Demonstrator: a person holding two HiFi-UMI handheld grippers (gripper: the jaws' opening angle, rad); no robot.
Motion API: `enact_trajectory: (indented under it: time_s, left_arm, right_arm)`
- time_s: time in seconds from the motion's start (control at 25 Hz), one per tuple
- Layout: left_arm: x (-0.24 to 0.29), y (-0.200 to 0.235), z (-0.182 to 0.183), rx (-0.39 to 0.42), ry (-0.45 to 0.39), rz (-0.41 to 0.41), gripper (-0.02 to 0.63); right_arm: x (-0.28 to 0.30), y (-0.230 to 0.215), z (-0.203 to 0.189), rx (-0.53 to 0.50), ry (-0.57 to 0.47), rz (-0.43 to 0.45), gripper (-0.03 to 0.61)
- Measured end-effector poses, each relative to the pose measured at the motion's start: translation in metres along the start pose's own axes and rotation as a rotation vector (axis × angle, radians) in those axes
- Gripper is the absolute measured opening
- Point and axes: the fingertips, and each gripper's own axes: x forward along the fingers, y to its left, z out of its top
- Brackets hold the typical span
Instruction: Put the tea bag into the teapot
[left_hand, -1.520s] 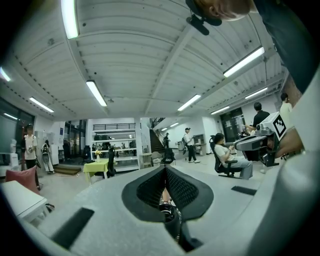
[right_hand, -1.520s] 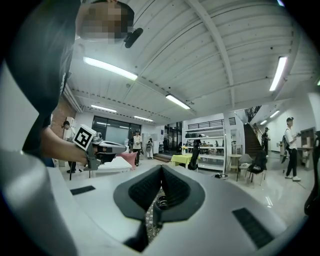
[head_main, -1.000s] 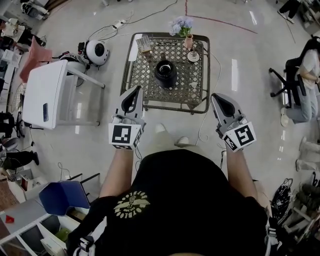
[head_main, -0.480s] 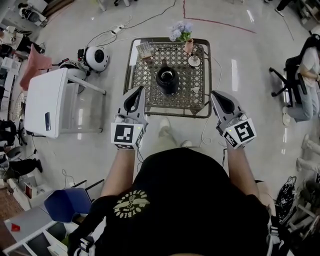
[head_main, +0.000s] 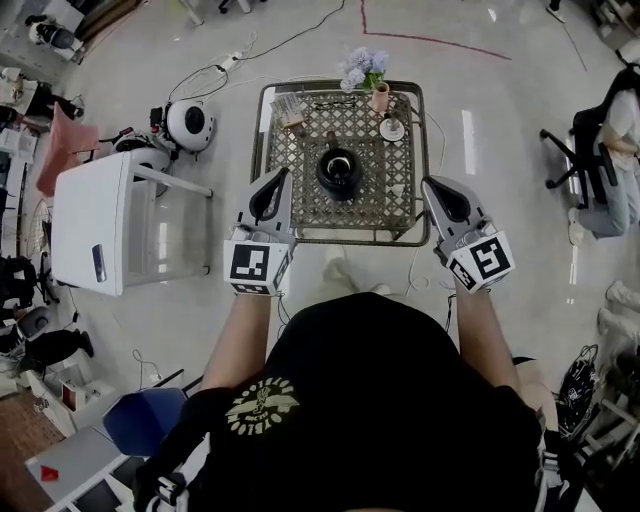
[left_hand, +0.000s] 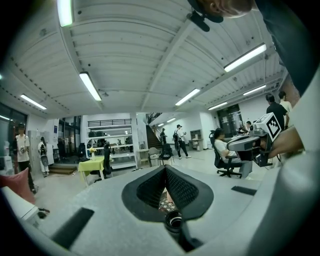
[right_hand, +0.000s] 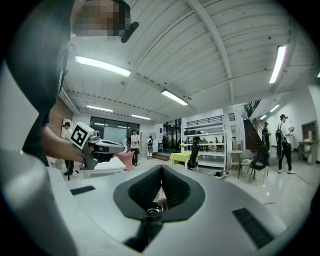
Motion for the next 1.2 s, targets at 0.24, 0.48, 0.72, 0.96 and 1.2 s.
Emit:
enact_trajectory:
  time_s: [0.24, 0.48, 0.72, 0.96, 1.2]
  left_arm:
    - [0.025, 0.018, -0.007, 0.003, 0.017, -0.011, -0.005]
    - [0.053, 0.038, -0.014, -0.007, 0.030, -0.038, -0.005]
    - [0.071, 0.052, -0.014, -0.015, 0.013, -0.085, -0.005]
    - [0.087, 0.066, -0.007, -0.006, -0.007, -0.136, -0.005]
    - [0.096, 0.085, -0.014, -0.010, -0.015, -0.167, -0.005]
  right_arm:
    - [0.023, -0.021, 0.008, -0.042, 0.000, -0.032, 0.009]
    - [0.048, -0.034, 0.004, -0.038, 0.032, -0.056, 0.009]
    - [0.067, -0.045, 0.006, -0.044, 0.040, -0.107, 0.009]
    - [0.086, -0.046, 0.012, -0.034, 0.027, -0.140, 0.011]
    - [0.103, -0.043, 0.002, -0.025, 0.053, -0.169, 0.139]
